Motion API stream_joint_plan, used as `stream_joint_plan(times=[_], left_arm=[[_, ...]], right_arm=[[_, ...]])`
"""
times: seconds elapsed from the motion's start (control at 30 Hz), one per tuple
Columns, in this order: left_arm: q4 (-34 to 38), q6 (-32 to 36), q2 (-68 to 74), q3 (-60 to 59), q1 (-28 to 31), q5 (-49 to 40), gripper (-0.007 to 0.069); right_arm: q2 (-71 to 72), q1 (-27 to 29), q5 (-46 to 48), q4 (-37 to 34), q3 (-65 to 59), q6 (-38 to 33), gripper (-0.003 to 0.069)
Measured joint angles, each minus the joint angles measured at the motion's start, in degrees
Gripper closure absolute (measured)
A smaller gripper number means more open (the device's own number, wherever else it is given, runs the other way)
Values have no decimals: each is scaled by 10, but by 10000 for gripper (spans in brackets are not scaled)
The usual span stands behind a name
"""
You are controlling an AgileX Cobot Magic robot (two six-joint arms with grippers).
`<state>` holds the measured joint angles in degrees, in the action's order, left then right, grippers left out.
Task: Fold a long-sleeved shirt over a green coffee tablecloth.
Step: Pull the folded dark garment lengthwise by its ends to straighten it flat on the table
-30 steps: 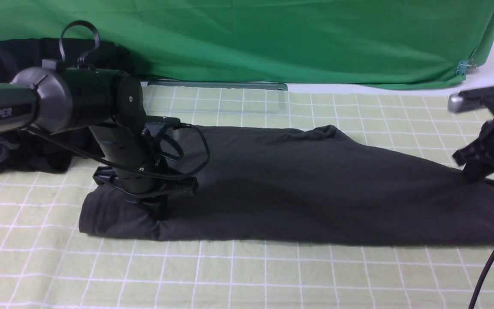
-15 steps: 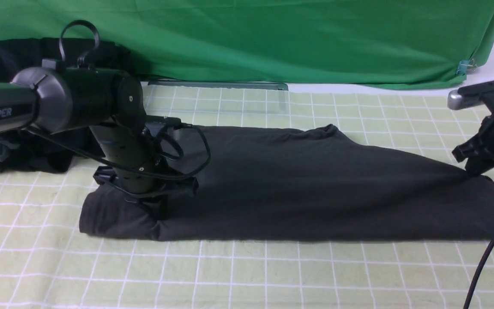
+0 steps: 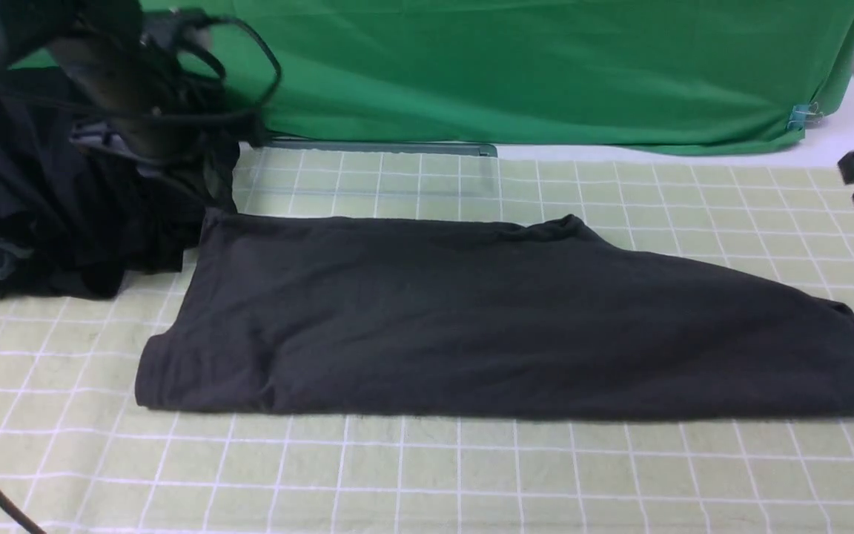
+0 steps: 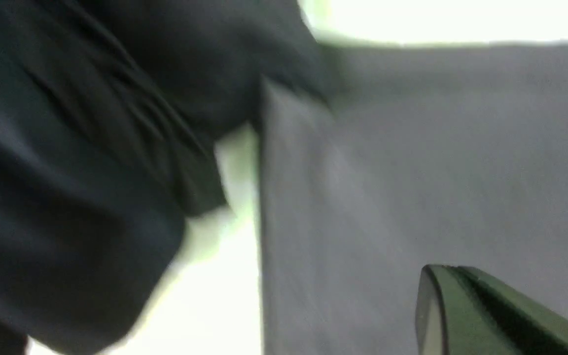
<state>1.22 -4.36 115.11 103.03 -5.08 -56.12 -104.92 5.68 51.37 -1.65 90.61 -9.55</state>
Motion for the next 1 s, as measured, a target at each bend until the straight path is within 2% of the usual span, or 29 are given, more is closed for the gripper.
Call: stream_joint_plan(times=[0.1, 0.23, 0.27, 0.3, 0.43, 0.53, 0.6, 0.63, 0.7, 0.77, 0.8, 0.83, 1.0], left_arm=[[-16, 5, 29, 7, 4, 31, 560], [-26, 11, 64, 7, 4, 69, 449], [-24, 13, 82, 7, 4, 88, 373], [-22, 15, 91, 7, 4, 97, 332], [-20, 20, 117, 7, 4, 119, 219], [-24, 20, 129, 7, 4, 132, 188], [-25, 20, 134, 7, 4, 134, 213], [-25, 20, 135, 7, 4, 136, 249], [-25, 21, 135, 7, 4, 136, 354], [-24, 27, 133, 7, 4, 131, 517], [-24, 29, 132, 7, 4, 131, 528], [-24, 34, 126, 7, 3, 125, 580], [-24, 44, 80, 7, 3, 134, 611]], right_arm=[[1, 0, 13, -3, 0, 0, 405], [0, 0, 23, -6, 0, 0, 407], [0, 0, 24, -7, 0, 0, 407], [0, 0, 26, -7, 0, 0, 407], [0, 0, 28, -7, 0, 0, 407], [0, 0, 30, -7, 0, 0, 407], [0, 0, 31, -7, 0, 0, 407], [0, 0, 31, -7, 0, 0, 407], [0, 0, 31, -7, 0, 0, 407], [0, -3, 32, -7, 0, -3, 407], [0, -4, 32, -7, 0, -3, 407], [0, -7, 32, -7, 0, -5, 407], [0, -19, 32, -7, 0, -5, 407]])
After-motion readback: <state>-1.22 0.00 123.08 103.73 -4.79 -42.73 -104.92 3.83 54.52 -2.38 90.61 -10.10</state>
